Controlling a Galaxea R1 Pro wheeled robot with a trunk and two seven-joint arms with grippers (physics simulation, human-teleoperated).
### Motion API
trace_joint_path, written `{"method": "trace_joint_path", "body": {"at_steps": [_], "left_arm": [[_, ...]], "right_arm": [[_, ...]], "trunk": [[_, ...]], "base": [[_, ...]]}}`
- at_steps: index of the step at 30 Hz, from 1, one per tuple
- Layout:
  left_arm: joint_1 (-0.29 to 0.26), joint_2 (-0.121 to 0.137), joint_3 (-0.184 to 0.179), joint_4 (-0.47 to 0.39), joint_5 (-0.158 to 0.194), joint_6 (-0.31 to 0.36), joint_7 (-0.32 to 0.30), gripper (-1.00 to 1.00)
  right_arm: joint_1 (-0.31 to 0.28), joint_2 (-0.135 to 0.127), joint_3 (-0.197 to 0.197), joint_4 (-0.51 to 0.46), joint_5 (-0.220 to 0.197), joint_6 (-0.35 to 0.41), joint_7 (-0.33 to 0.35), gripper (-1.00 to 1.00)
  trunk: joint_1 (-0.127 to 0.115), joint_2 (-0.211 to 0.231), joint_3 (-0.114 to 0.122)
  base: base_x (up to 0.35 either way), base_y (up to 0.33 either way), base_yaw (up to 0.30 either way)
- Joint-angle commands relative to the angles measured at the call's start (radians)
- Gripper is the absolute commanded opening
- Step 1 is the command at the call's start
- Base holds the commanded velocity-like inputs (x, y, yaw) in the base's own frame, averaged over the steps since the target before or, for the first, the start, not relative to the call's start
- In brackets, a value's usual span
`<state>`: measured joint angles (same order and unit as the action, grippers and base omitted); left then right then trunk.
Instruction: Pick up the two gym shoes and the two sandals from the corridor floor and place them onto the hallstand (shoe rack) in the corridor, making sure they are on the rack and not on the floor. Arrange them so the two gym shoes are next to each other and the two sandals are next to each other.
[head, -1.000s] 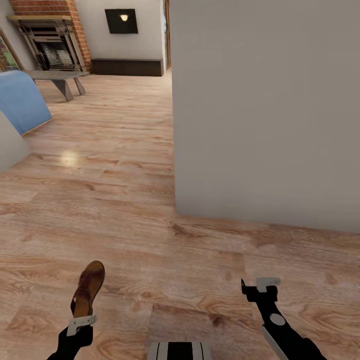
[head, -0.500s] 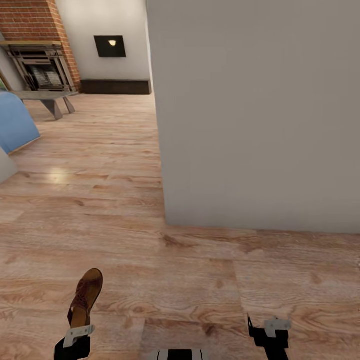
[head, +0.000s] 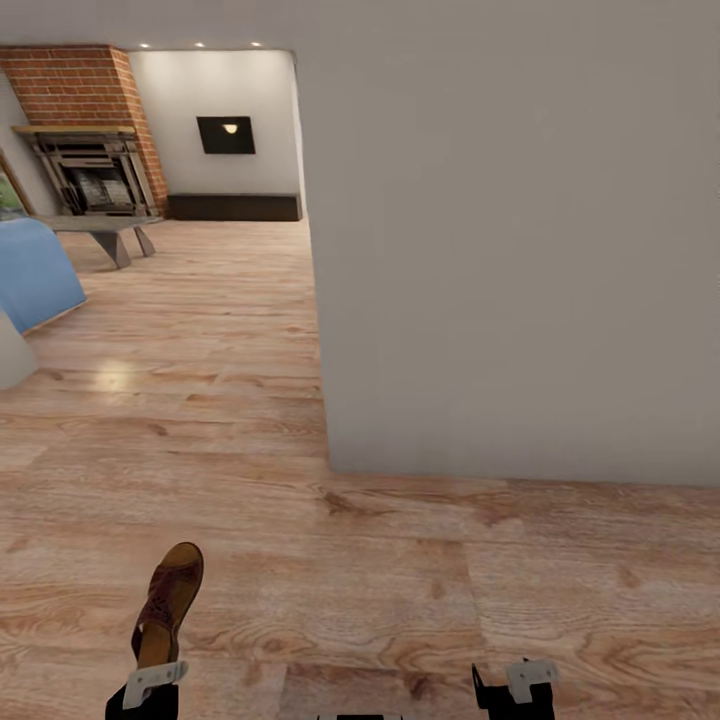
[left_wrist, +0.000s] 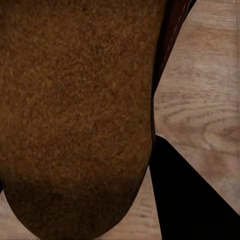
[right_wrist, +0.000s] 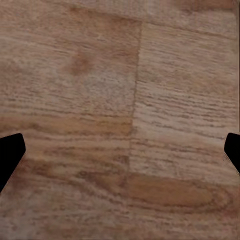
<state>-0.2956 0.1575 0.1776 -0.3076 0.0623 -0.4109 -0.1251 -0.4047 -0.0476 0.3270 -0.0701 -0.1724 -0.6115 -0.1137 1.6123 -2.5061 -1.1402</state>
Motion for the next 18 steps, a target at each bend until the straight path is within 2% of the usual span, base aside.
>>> {"method": "trace_joint_path", "body": {"at_steps": [1, 4, 7, 18], "left_arm": [[-0.001, 0.000, 0.006, 0.001, 0.003, -0.001, -0.010, -1.00], [-0.001, 0.000, 0.015, 0.001, 0.004, -0.002, -0.010, -1.00], [-0.001, -0.002, 0.032, 0.001, 0.004, -0.003, -0.010, -1.00], [-0.001, -0.006, 0.043, 0.001, 0.002, -0.004, -0.010, -1.00]], "right_arm": [[0.000, 0.000, 0.009, 0.000, -0.008, -0.002, -0.003, 1.00], [0.000, 0.000, 0.007, 0.000, -0.008, -0.001, -0.003, 1.00], [0.000, 0.000, 0.007, 0.000, -0.009, -0.001, -0.004, 1.00], [0.000, 0.000, 0.003, -0.001, -0.009, -0.002, -0.004, 1.00]], "trunk": [[-0.001, 0.000, 0.003], [-0.001, 0.000, 0.008], [-0.001, 0.000, 0.008], [-0.001, 0.000, 0.008]], "base": [[0.000, 0.000, 0.000], [0.000, 0.000, 0.028], [0.000, 0.000, 0.184], [0.000, 0.000, 0.261]]}}
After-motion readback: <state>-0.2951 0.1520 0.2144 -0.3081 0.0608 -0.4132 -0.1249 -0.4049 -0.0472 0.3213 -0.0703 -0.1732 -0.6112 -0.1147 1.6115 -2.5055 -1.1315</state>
